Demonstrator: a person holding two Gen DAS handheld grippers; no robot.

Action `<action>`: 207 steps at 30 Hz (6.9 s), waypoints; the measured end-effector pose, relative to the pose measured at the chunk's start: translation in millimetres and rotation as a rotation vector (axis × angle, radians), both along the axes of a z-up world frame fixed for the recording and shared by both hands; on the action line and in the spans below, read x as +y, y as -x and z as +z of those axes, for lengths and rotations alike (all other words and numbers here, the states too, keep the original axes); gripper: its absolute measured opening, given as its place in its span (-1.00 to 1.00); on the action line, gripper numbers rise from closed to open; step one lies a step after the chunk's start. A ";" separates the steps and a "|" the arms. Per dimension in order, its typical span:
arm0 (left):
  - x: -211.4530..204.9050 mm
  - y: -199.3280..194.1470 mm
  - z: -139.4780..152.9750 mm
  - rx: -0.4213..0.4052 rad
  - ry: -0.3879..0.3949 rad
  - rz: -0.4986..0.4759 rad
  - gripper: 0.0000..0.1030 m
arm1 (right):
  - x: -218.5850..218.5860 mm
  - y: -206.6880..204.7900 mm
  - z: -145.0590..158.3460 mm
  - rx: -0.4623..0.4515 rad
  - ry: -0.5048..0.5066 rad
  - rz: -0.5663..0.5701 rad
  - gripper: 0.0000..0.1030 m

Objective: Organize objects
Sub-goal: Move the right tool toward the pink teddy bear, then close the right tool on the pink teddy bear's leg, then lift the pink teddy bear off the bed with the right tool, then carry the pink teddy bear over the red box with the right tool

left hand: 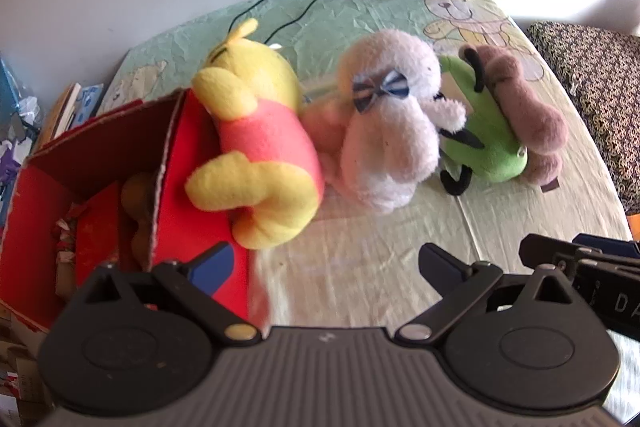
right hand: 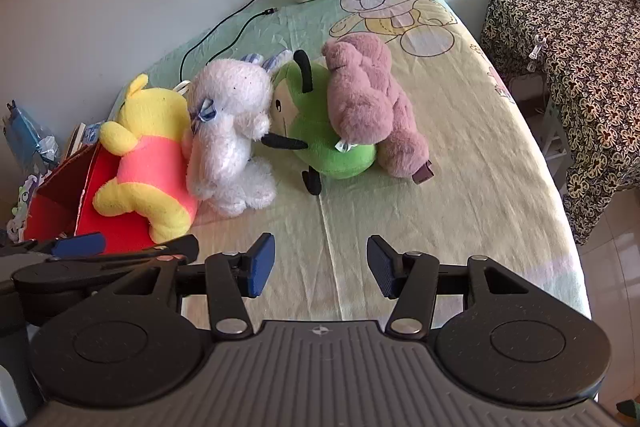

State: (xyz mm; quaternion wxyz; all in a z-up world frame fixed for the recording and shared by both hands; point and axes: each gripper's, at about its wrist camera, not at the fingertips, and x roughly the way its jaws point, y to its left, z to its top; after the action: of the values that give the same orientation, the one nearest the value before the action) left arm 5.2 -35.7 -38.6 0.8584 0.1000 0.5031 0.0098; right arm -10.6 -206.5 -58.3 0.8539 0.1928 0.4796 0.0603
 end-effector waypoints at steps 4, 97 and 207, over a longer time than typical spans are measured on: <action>-1.2 2.3 -5.3 0.020 0.005 -0.004 0.92 | -0.4 1.6 -0.6 0.005 -0.001 0.001 0.07; -82.8 -64.7 -21.7 -0.008 0.392 -0.419 0.30 | -116.1 -68.0 -85.7 -0.045 -0.441 -0.170 -0.48; -22.9 29.2 9.0 -0.072 0.490 -0.457 -0.39 | -69.1 55.7 -29.5 -0.258 -0.314 0.018 -0.57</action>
State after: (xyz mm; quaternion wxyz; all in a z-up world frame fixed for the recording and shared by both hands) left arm -24.0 -58.6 -29.7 0.8542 0.0004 0.4244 -0.3005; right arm -66.3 -275.6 -87.8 0.8671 0.3099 0.3528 0.1662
